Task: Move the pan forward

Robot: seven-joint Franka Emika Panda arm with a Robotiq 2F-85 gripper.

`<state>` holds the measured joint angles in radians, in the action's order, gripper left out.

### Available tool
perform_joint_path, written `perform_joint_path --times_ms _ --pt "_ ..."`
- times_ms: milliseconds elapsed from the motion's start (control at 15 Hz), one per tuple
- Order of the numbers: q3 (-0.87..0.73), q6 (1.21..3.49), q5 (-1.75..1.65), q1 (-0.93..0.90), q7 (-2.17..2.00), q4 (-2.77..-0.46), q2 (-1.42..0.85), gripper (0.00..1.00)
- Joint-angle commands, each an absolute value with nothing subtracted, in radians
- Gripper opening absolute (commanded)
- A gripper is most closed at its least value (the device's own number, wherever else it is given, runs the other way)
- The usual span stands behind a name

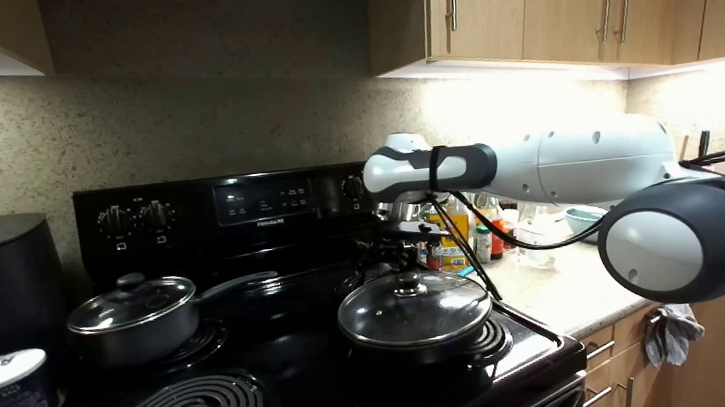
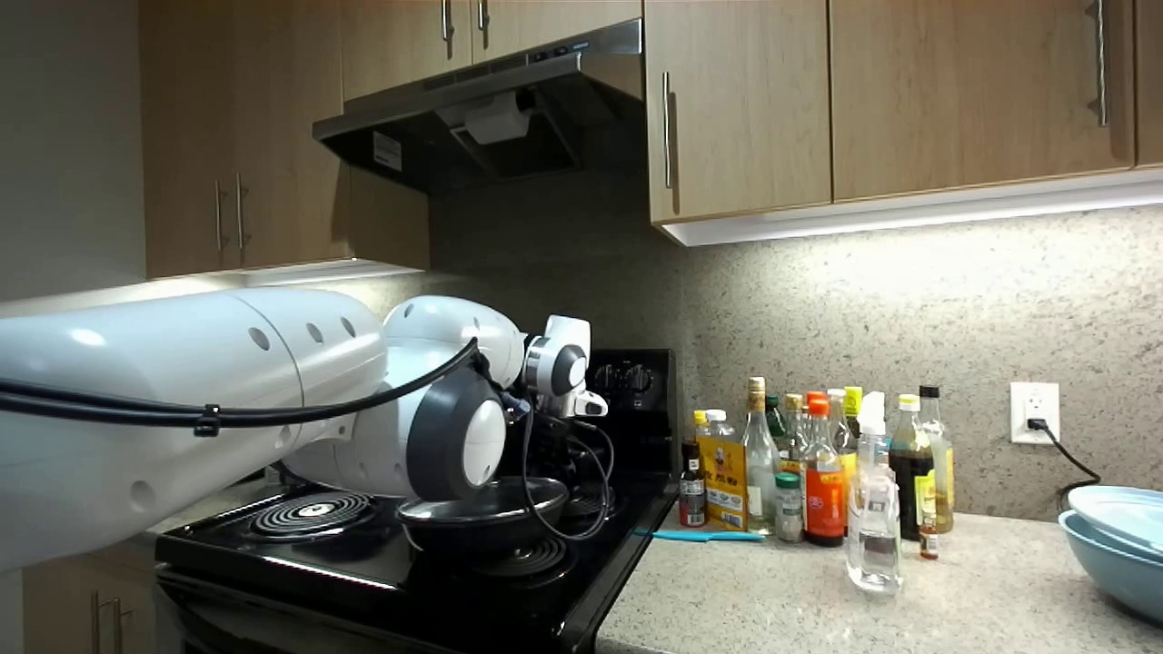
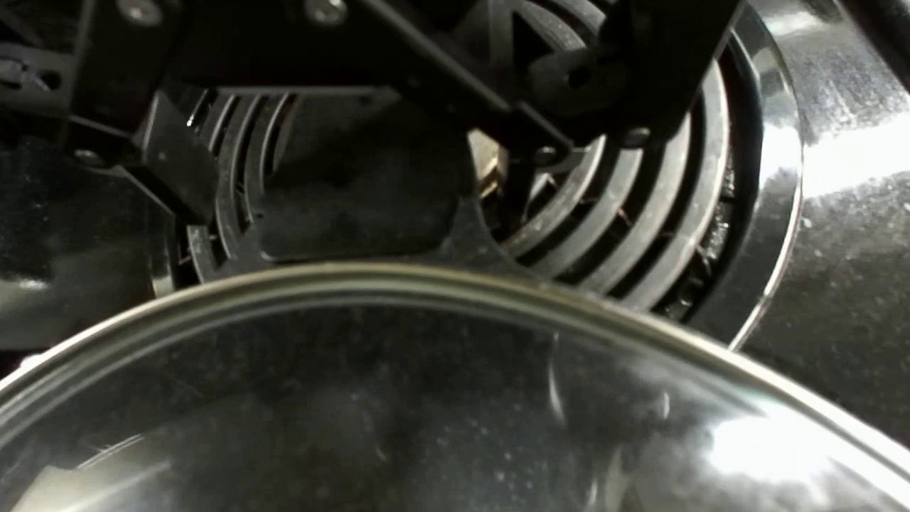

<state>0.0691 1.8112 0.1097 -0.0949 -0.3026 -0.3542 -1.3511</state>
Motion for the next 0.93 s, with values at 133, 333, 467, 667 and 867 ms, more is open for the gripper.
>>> perform_joint_path --times_ms 133,333,467,667,867 --pt "0.074 1.784 0.117 -0.086 -0.31 -0.371 -1.326 0.67" --pt "0.075 1.794 0.118 -0.079 -0.306 -0.368 -1.323 0.47" --pt "0.074 1.795 0.118 -0.076 -0.307 -0.369 -1.322 0.34" --pt "0.067 1.803 0.109 -0.081 -0.303 -0.354 -1.335 0.16" --pt "0.063 1.827 0.1 -0.096 -0.278 -0.355 -1.34 0.59"
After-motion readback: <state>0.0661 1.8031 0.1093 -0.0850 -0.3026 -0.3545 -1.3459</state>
